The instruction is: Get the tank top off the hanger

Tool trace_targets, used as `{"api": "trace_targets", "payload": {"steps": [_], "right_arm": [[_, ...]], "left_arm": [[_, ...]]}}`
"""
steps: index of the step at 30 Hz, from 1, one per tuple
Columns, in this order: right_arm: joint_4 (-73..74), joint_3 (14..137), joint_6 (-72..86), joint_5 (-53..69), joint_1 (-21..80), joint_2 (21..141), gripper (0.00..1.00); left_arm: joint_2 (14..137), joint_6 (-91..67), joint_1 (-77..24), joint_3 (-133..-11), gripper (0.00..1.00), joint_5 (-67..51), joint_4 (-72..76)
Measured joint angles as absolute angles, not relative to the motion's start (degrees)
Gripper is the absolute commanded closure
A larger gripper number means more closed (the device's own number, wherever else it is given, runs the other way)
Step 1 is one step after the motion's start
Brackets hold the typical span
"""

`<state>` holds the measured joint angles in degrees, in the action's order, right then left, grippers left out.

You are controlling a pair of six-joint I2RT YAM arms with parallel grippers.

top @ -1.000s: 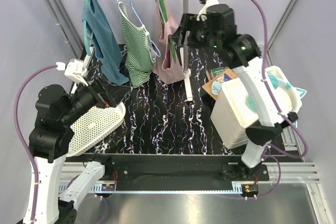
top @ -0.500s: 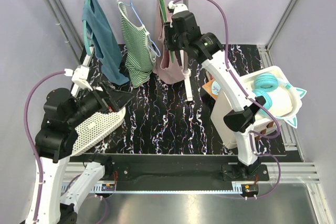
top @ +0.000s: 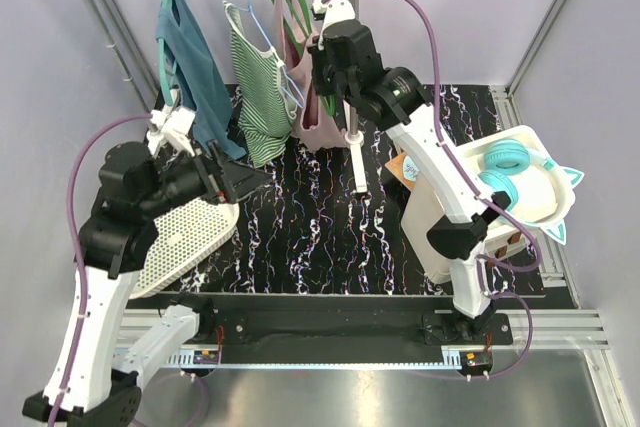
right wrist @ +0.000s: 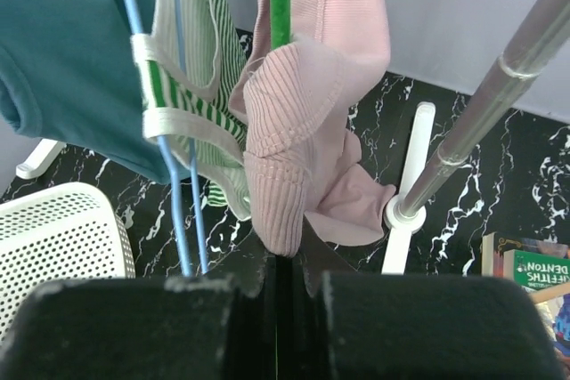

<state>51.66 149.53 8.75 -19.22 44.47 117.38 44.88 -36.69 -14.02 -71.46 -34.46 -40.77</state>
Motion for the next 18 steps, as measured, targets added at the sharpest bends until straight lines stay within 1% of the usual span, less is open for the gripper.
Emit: {"api": "trace_targets", "payload": {"steps": [3,6,8,11,14,18], "right_arm": [[51.2,147.3,8.5,-20.4,45.5,114.2,1.0],[50.7,142.6,8.6,-20.6,45.8,108.7,1.0],[50.1,138.0,8.8,-20.5,45.8,103.9,1.0],[49.5,128.8,9.4,-19.9,45.8,95.7,1.0],[47.8,116.6,10.3,-18.1,45.8,86.0,1.0],[47.5,100.8,12.1,-14.7,45.8,72.9,1.0]], "left_arm": [[46.9,-37.1,-17.6,-72.4,0.01,-34.2,-40.1],[47.9,-37.7,-24.8,-72.4,0.01,-31.8,-39.8],[49.0,-38.2,-31.5,-72.4,0.01,-28.7,-39.5],[51.0,-39.1,-41.5,-73.2,0.01,-23.3,-39.1],[54.8,-39.3,-51.9,-75.2,0.01,-16.5,-38.5],[59.7,-38.3,-60.6,-78.8,0.01,-9.0,-37.4]]}}
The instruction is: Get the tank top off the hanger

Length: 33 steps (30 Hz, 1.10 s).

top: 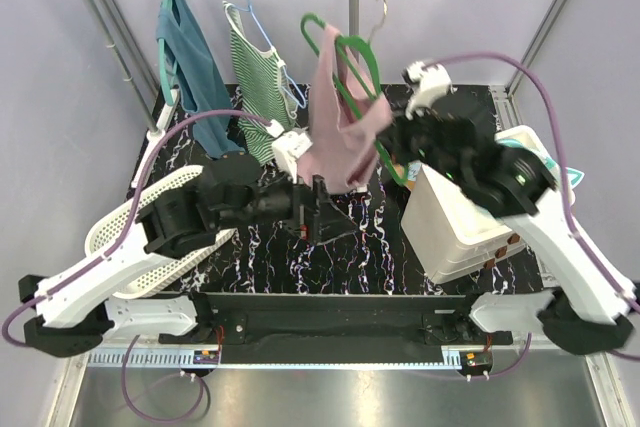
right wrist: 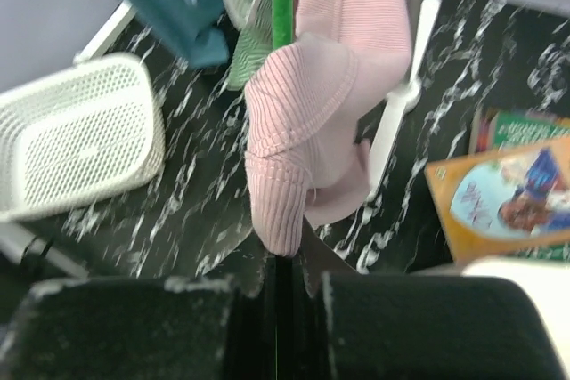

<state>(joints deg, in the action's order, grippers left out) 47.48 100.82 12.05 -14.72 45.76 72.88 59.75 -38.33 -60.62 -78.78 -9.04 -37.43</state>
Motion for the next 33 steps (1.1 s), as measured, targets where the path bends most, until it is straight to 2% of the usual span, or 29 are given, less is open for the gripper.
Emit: {"api": "trace_targets", "payload": {"steps": [5,13,14,16,19,24,33], "right_arm": [[50.9,89.6,15.7,-7.8,45.8,59.0,1.0],[57.2,81.8,23.5,4.4,45.8,45.9,1.0],[57.5,81.2,24.2,5.2,45.8,45.2,1.0],[58.5,80.1,25.7,6.8,45.8,43.8,1.0],[60.1,79.7,27.0,8.6,45.8,42.9,1.0],[61.2,79.7,27.9,9.8,45.8,42.7,1.0],[62.1,79.7,28.4,10.5,45.8,42.8,1.0]], "left_arm": [[64.0,-35.3,-64.6,-84.2,0.01,-1.9,-37.1],[67.6,-31.1,-61.9,-95.4,0.02,10.4,-40.2],[68.6,-30.9,-61.2,-97.0,0.04,11.0,-40.8],[71.6,-30.2,-59.3,-101.6,0.16,12.2,-43.3],[76.2,-28.8,-57.5,-107.0,0.25,13.4,-47.8],[80.6,-27.3,-56.7,-110.0,0.29,13.6,-52.4],[79.5,-27.1,-56.7,-106.6,0.32,13.5,-54.6]]}}
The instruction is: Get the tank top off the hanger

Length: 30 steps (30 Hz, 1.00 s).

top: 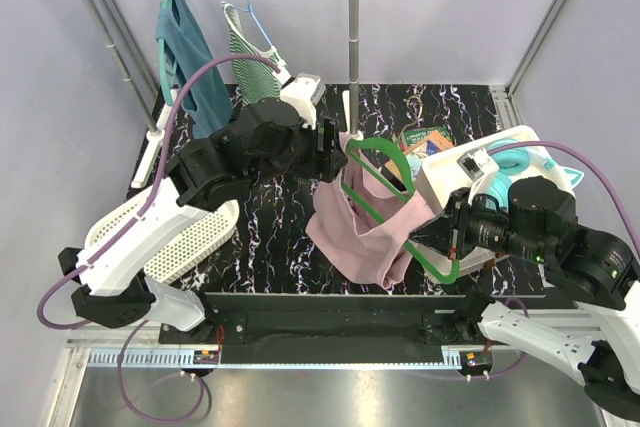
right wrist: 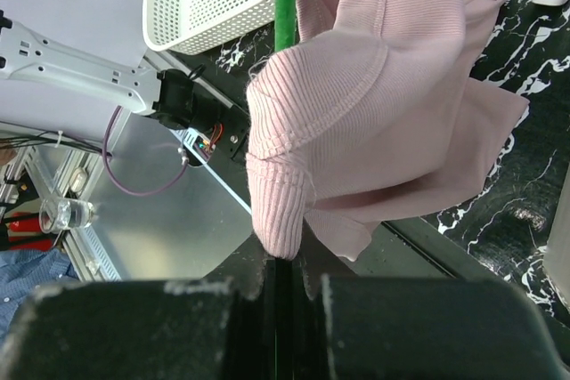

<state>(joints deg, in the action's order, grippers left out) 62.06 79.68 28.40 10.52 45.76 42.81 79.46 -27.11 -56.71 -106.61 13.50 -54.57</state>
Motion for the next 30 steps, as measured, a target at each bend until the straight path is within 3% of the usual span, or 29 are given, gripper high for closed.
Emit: {"api": "trace_targets", "payload": {"steps": [4,7,12,13,17,19,30], "right_arm": [[62.1,79.7,28.6,11.8,45.8,43.1,1.0],[62.1,79.7,29.0,13.1,45.8,43.2,1.0],[62.4,79.7,29.8,14.5,45.8,42.7,1.0],[62.5,79.7,30.1,14.5,45.8,42.4,1.0],[63.1,79.7,31.2,14.6,45.8,41.2,1.0],[63.1,79.7,31.7,14.7,45.8,40.8,1.0],[63.3,78.7,32.5,14.8,45.8,39.4,1.0]], "left_arm": [[79.6,-26.7,-56.4,-106.0,0.37,13.4,-54.6],[79.9,-26.3,-55.6,-106.0,0.56,13.3,-54.6],[81.2,-25.7,-53.6,-106.0,0.71,12.4,-54.5],[81.4,-25.7,-53.4,-106.0,0.78,12.1,-54.5],[81.9,-25.4,-53.0,-106.0,0.86,10.5,-54.5],[81.9,-25.3,-53.0,-106.0,0.99,9.7,-54.4],[81.3,-25.8,-48.4,-105.7,1.0,7.3,-54.5]]}}
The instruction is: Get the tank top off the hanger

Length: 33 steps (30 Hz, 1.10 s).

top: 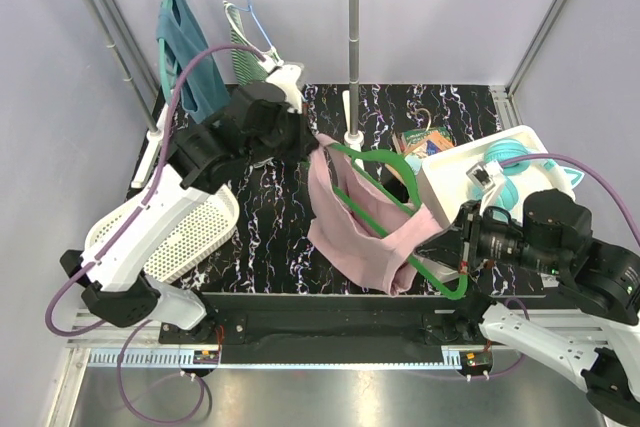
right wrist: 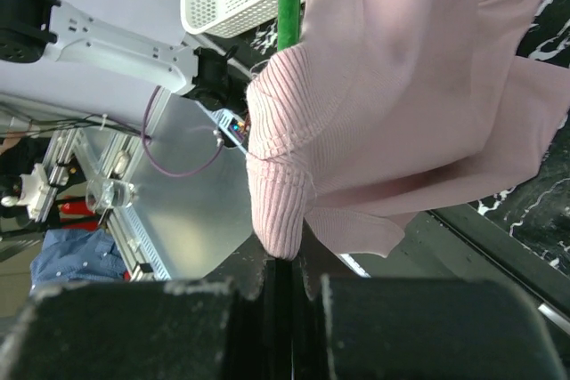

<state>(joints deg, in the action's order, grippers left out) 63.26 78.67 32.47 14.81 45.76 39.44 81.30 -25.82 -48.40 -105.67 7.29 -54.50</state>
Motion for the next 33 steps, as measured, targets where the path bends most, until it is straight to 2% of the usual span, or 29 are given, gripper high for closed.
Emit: {"api": "trace_targets", "payload": {"steps": [12,29,31,32,33], "right_arm": [[63.2,76.8,34.0,20.3,45.8,34.5,1.0],[53.1,76.4,34.1,13.9,45.8,33.8,1.0],[52.6,76.4,34.0,11.1,45.8,34.7,1.0],[52.4,76.4,33.9,9.5,45.8,35.2,1.0],[52.1,76.4,33.8,7.6,45.8,35.9,1.0]], "left_arm": [[71.9,-31.2,-36.5,-96.5,1.0,7.0,-54.7],[71.7,-34.2,-33.3,-92.1,1.0,3.4,-54.2],[71.7,-33.4,-33.2,-92.1,0.92,0.9,-53.5],[71.7,-32.9,-33.1,-92.1,0.83,-0.5,-53.0],[71.7,-32.4,-33.1,-92.1,0.66,-2.0,-52.6]]}}
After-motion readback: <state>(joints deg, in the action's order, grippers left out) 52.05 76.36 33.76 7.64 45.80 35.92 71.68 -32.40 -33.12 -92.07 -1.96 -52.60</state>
